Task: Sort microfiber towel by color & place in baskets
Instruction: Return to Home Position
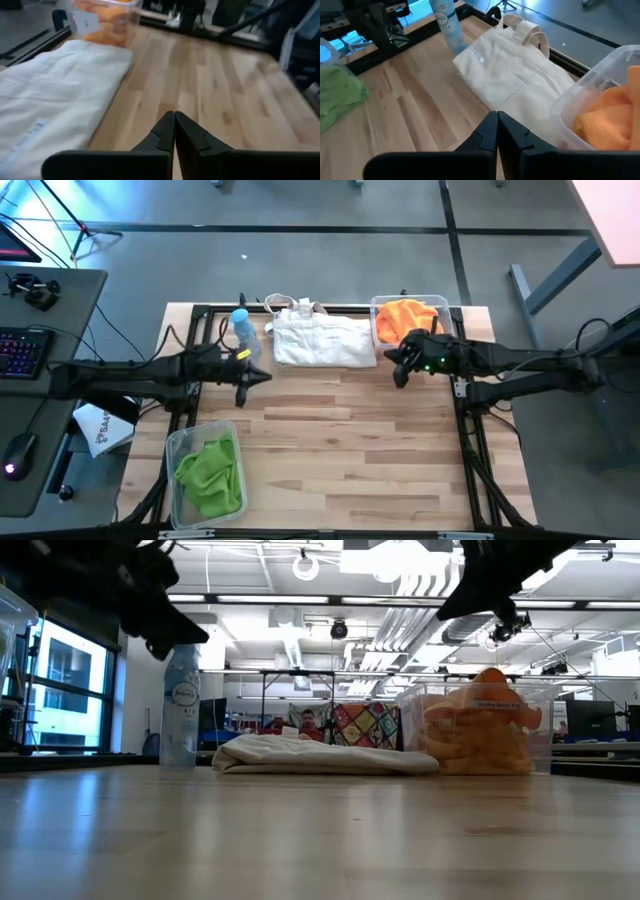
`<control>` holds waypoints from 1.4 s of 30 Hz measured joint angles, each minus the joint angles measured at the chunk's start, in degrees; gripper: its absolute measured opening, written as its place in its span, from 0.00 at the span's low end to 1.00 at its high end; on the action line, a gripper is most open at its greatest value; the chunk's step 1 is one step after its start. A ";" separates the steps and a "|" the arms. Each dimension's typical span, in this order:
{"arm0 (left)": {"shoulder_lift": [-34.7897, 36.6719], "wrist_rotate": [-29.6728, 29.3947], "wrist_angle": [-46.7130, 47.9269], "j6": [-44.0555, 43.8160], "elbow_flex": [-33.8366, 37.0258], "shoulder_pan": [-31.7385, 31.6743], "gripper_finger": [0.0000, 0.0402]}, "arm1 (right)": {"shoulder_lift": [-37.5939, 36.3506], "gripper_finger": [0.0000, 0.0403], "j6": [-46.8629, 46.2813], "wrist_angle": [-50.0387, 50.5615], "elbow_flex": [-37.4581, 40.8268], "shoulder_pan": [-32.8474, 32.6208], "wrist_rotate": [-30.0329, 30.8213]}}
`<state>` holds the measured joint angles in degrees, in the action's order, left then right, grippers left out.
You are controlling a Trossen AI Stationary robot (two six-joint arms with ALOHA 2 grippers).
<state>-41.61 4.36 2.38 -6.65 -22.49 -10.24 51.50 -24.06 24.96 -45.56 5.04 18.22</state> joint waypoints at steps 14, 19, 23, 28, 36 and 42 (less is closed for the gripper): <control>17.56 0.02 -12.62 -3.77 16.31 0.67 0.00 | 0.63 0.00 0.14 -0.62 0.00 -0.33 0.02; 22.96 0.09 -12.34 -2.82 17.49 0.67 0.00 | 0.64 0.00 0.14 -0.80 0.00 -0.18 0.02; 26.23 0.91 -12.25 -1.24 18.17 0.67 0.00 | 0.64 0.00 0.14 -0.80 0.00 -0.18 0.04; 30.79 3.38 -13.62 -2.48 20.85 0.67 0.00 | 0.64 0.00 0.14 -0.78 0.00 -0.18 0.29; 37.83 2.54 -12.35 -2.35 21.87 0.99 0.00 | 0.64 0.00 0.14 -0.73 0.00 -0.18 1.05; 41.47 1.27 -9.44 -1.72 21.81 1.05 0.00 | 0.64 0.00 0.12 -0.67 0.00 -0.18 1.02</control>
<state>-0.14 5.63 -7.06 -8.36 -0.69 -9.19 52.14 -23.94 24.29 -45.56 4.86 19.25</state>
